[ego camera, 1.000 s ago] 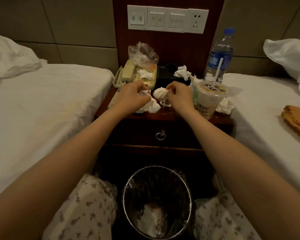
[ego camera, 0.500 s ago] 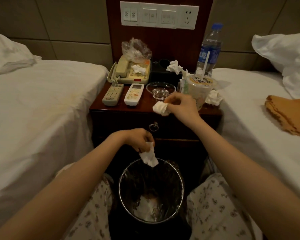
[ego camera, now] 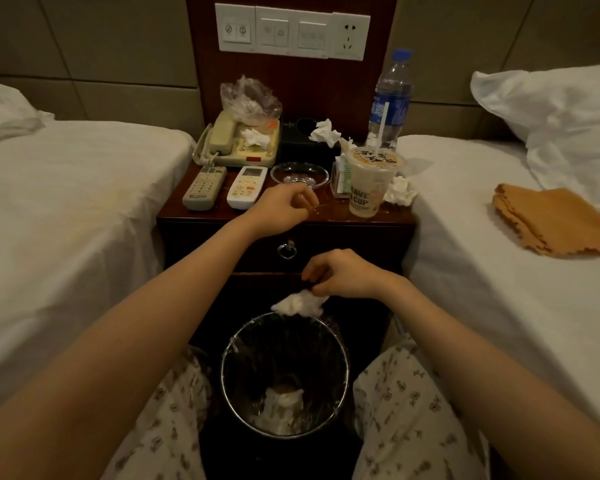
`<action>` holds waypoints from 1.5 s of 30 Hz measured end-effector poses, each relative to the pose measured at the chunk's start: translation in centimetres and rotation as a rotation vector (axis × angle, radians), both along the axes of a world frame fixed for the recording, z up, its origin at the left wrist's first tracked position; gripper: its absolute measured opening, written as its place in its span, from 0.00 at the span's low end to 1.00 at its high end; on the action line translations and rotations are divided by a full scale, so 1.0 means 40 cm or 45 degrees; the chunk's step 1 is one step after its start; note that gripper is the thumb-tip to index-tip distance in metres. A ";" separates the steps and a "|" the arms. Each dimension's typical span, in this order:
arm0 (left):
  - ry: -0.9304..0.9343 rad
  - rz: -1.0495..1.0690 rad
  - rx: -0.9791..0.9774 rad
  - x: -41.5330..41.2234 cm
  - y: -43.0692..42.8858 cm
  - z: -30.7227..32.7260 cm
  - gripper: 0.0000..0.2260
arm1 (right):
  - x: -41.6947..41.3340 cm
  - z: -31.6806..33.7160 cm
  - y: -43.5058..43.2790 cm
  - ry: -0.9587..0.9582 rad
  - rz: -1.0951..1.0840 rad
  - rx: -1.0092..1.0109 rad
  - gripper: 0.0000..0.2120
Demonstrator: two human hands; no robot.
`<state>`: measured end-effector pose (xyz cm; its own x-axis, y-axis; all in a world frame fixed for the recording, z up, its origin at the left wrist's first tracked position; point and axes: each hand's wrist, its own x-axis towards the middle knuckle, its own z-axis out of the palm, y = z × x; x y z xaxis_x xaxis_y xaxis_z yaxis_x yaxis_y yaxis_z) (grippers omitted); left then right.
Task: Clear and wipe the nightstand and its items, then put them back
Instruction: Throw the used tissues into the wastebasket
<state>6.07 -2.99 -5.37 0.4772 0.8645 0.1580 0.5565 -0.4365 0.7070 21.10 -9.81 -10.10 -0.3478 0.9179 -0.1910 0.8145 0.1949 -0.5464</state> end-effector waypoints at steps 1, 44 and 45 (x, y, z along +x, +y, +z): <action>-0.020 0.006 0.018 0.018 0.001 0.009 0.10 | 0.005 0.001 0.002 -0.032 0.004 -0.028 0.14; -0.465 0.236 -0.291 0.067 -0.148 -0.016 0.32 | -0.002 0.053 0.005 1.129 -1.184 0.403 0.07; -0.460 0.267 -0.303 0.044 -0.171 -0.031 0.31 | -0.024 0.035 -0.010 1.145 -1.162 0.359 0.09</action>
